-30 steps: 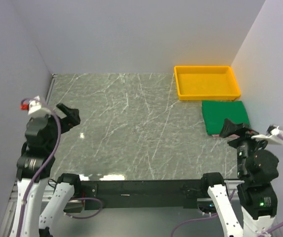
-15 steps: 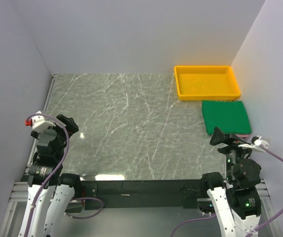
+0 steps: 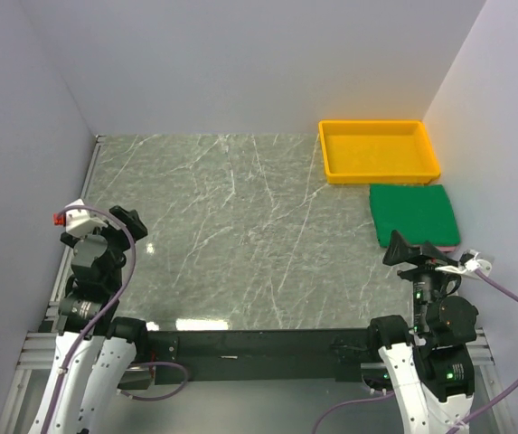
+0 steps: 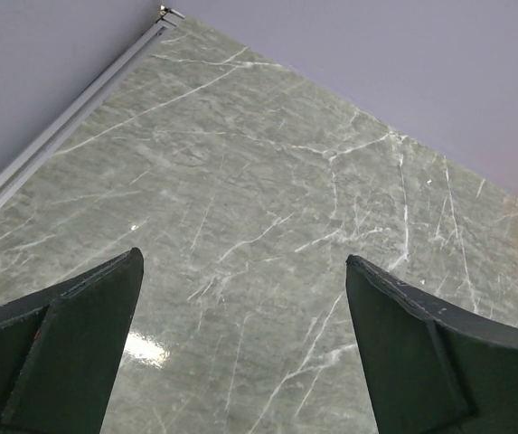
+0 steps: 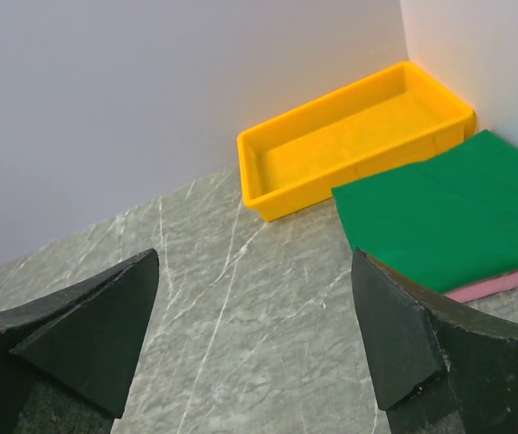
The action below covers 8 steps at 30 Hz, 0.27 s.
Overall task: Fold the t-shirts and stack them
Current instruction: Reset both grippers
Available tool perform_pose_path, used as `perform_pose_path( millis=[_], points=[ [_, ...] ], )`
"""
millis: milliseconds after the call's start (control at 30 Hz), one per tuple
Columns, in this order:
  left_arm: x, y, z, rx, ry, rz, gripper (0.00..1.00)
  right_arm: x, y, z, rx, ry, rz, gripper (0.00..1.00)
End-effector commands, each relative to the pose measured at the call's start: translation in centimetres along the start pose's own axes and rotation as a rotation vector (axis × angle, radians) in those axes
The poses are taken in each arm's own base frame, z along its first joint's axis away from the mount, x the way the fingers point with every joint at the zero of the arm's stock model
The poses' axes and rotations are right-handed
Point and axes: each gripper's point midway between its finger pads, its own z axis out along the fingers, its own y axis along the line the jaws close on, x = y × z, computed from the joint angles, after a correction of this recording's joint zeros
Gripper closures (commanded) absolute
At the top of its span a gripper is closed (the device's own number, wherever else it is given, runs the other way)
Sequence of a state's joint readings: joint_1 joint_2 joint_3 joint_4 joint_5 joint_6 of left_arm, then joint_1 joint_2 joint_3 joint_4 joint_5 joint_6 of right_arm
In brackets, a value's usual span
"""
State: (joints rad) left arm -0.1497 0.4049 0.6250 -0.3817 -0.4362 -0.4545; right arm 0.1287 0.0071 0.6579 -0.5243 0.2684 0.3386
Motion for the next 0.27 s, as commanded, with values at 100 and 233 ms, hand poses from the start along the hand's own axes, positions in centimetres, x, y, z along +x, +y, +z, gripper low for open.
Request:
perform_pose_path(
  millis=[100, 233],
  points=[
    [-0.67, -0.41, 0.45, 0.013, -0.042, 0.001, 0.01, -1.37, 0.4, -0.6, -0.032, -0.065, 0.012, 0.07],
    [-0.53, -0.65, 0.48, 0.029, -0.04, 0.008, 0.0, -1.3, 0.44, -0.56, -0.033, -0.062, 0.009, 0.07]
  ],
)
